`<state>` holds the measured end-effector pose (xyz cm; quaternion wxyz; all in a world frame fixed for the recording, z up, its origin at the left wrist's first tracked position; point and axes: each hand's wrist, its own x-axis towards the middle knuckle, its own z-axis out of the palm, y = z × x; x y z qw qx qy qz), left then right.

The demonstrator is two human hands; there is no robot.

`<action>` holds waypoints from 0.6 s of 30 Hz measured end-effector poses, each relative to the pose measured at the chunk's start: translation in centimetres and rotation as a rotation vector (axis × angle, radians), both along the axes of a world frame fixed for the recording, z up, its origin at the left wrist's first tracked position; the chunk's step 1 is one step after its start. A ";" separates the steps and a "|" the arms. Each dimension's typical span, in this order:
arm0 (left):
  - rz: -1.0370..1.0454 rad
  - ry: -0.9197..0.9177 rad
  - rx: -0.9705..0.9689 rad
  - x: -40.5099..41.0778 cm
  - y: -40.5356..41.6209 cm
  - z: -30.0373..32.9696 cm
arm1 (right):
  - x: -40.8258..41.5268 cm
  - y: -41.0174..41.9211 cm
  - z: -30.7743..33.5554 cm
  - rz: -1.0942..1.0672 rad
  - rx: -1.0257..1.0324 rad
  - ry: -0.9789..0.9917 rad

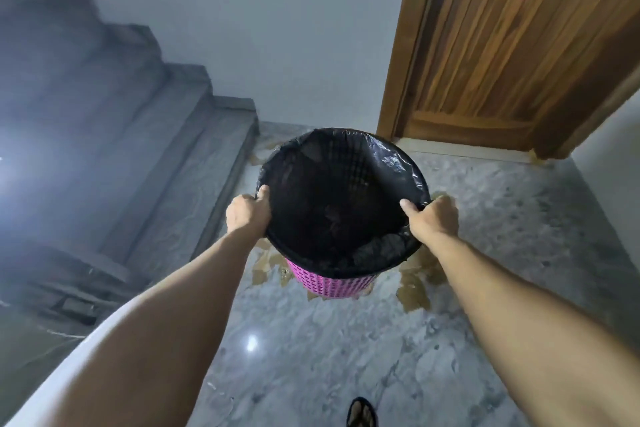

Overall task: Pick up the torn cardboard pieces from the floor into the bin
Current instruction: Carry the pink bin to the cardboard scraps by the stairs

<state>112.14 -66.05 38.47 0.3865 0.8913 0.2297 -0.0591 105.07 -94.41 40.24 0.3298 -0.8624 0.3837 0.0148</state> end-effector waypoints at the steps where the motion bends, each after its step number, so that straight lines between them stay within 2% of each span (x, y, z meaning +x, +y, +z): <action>1: 0.035 0.001 0.001 0.2 0.7 -0.6 | 1.0 0.6 -0.5 0.034 -0.011 0.025; 11: 0.286 0.124 0.048 0.0 10.7 -11.7 | 9.3 9.1 -11.1 0.269 0.156 0.148; 18: 0.452 0.249 0.047 -1.1 19.8 -22.4 | 12.7 17.3 -22.3 0.414 0.450 0.350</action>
